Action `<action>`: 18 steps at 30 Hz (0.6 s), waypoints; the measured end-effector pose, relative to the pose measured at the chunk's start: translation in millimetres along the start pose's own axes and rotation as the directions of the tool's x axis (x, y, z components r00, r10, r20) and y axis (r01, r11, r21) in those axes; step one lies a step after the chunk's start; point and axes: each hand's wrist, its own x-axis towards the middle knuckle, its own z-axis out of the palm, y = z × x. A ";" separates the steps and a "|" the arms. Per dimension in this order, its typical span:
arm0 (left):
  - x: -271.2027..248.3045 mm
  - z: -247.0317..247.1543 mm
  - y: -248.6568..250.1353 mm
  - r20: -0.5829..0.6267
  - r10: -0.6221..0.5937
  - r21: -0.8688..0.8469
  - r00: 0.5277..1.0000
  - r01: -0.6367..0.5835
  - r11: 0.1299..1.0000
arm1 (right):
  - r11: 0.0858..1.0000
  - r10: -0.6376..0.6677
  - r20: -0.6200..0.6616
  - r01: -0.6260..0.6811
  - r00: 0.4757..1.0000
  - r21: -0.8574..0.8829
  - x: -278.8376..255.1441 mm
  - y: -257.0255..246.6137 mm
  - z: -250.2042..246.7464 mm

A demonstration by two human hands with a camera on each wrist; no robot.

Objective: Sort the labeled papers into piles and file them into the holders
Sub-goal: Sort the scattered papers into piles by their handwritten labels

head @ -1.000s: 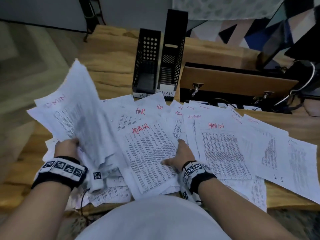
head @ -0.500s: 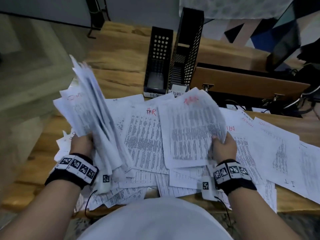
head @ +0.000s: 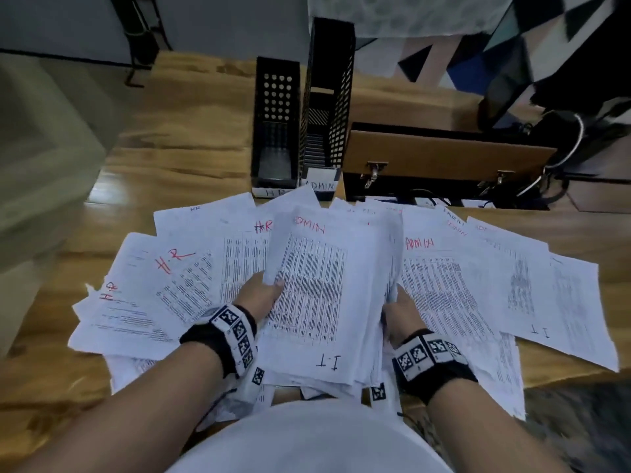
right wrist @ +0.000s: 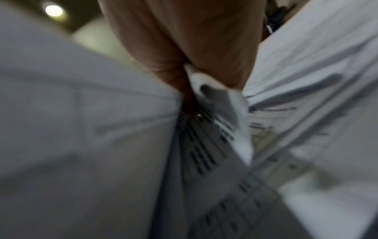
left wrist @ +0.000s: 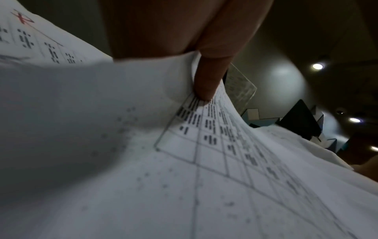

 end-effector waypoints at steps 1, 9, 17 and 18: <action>-3.2 1.4 2.7 0.021 0.011 -0.021 1.000 -0.011 1.000 | 1.000 0.011 0.026 -0.011 1.000 0.018 3.0 4.9 -3.8; -39.8 37.3 19.4 -0.009 0.089 -0.162 0.996 -0.089 0.983 | 0.933 0.148 0.210 -0.207 0.967 0.295 15.3 16.6 -44.3; -41.9 72.9 30.3 -0.178 0.113 -0.253 0.978 -0.156 0.955 | 0.861 -0.117 0.331 -0.070 0.936 0.504 15.1 0.3 -84.3; -41.6 77.7 31.1 -0.171 0.104 -0.254 0.980 -0.146 0.956 | 0.919 -0.128 0.332 -0.014 0.935 0.394 16.0 0.3 -88.3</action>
